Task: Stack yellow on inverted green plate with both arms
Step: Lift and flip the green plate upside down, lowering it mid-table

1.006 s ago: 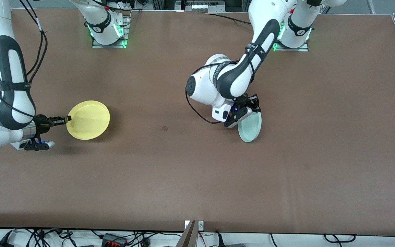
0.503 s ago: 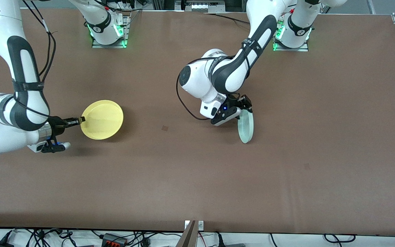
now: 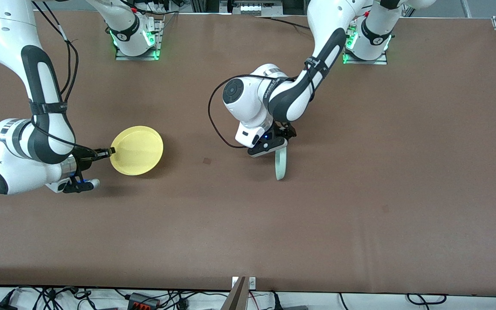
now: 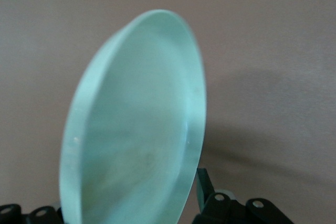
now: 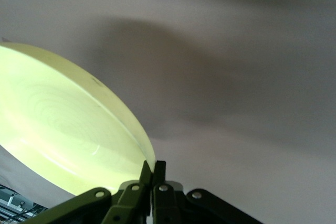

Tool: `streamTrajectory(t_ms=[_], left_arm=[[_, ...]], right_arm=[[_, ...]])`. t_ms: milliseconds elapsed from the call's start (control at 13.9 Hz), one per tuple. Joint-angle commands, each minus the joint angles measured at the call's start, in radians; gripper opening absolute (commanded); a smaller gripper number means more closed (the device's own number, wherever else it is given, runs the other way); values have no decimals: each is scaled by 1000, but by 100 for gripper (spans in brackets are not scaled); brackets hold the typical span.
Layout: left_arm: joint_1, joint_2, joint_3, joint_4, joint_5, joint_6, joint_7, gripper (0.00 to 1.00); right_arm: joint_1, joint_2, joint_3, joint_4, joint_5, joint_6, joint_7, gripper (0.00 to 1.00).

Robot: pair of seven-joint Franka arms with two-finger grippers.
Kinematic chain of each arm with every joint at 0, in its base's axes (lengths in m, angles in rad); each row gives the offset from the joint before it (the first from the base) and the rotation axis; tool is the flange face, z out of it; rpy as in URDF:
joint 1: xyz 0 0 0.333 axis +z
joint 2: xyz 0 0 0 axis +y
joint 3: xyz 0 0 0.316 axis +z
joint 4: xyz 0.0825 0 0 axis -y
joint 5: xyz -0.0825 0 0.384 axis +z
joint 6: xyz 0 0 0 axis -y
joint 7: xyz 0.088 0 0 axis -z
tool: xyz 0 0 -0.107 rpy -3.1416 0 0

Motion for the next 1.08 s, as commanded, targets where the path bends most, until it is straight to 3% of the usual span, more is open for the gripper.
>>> streamTrajectory(t_ms=[0,216,431,575,790,1006], left_arm=[[11,7,-6,2,-55,107,-4,69],[12,26,-6,4,-58,118,5,69],[15,43,-6,2,-60,240,8,70],[26,73,-6,4,-73,303,8,76],[26,79,-6,4,-75,350,10,99],[28,78,-6,5,-75,379,13,100]], right_arm=[[0,5,1,12,20,-2,2,0],[-5,5,1,12,21,-2,3,0],[-5,5,1,12,23,-2,3,0],[-5,5,1,12,23,-1,3,0],[-5,5,1,12,23,-1,5,0],[-2,5,1,12,23,-1,8,0]])
